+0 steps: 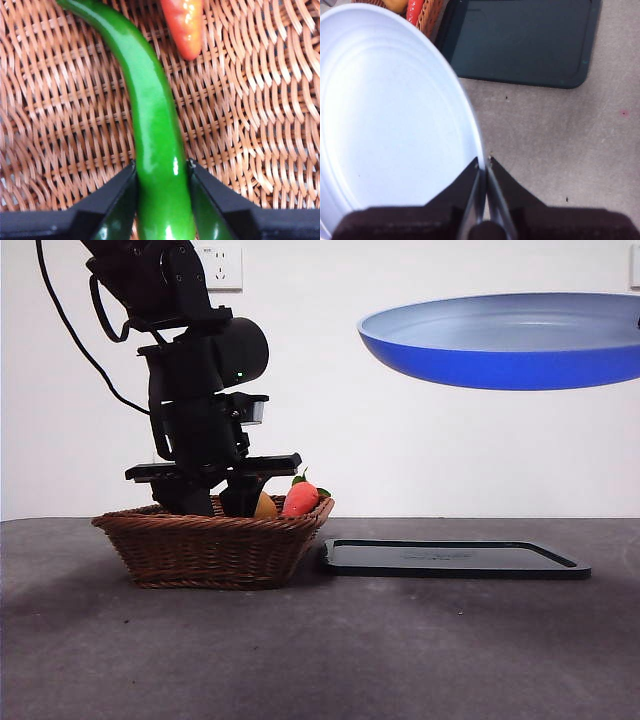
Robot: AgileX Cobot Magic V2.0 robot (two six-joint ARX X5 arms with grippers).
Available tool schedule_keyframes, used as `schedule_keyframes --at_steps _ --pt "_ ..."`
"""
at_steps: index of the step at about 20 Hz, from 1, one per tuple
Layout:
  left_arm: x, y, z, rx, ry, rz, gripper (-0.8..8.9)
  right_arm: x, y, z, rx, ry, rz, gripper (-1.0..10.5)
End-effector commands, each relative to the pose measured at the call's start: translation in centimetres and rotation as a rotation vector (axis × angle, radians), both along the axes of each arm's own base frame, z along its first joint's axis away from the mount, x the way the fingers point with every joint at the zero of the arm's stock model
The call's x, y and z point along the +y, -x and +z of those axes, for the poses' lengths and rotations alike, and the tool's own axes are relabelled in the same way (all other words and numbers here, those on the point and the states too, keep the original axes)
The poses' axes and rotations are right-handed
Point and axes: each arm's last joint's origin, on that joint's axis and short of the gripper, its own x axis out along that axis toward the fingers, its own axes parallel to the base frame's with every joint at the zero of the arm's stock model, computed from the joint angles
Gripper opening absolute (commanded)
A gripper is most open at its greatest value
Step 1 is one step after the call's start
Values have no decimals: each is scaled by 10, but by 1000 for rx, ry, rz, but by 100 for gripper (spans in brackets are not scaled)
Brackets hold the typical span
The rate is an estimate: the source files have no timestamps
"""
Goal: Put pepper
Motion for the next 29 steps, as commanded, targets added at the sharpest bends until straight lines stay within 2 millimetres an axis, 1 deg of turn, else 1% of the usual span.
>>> schedule_keyframes --at_steps 1,5,8,14,18,21,24,27,29 --pt "-5 -2 -6 22 -1 10 108 0 -2 5 -30 0 9 5" --pt "-3 2 0 43 -7 15 108 0 -2 5 -30 0 9 5" --pt "0 7 12 42 2 29 108 1 -2 6 -35 0 9 5" --pt "5 20 54 -35 68 15 108 1 -3 6 -40 0 8 5" --pt "5 37 85 -80 124 -19 108 1 -7 4 -33 -5 2 5" --pt "2 53 109 -140 163 -52 108 2 -23 -8 33 -1 0 5" --pt "-5 71 129 -179 213 -105 109 4 -48 -28 125 1 -6 5" --pt "-20 89 139 -162 287 -206 109 6 -71 -48 196 -13 -32 5" --pt "-34 101 140 -126 338 -288 109 8 -84 -61 228 -25 -53 5"
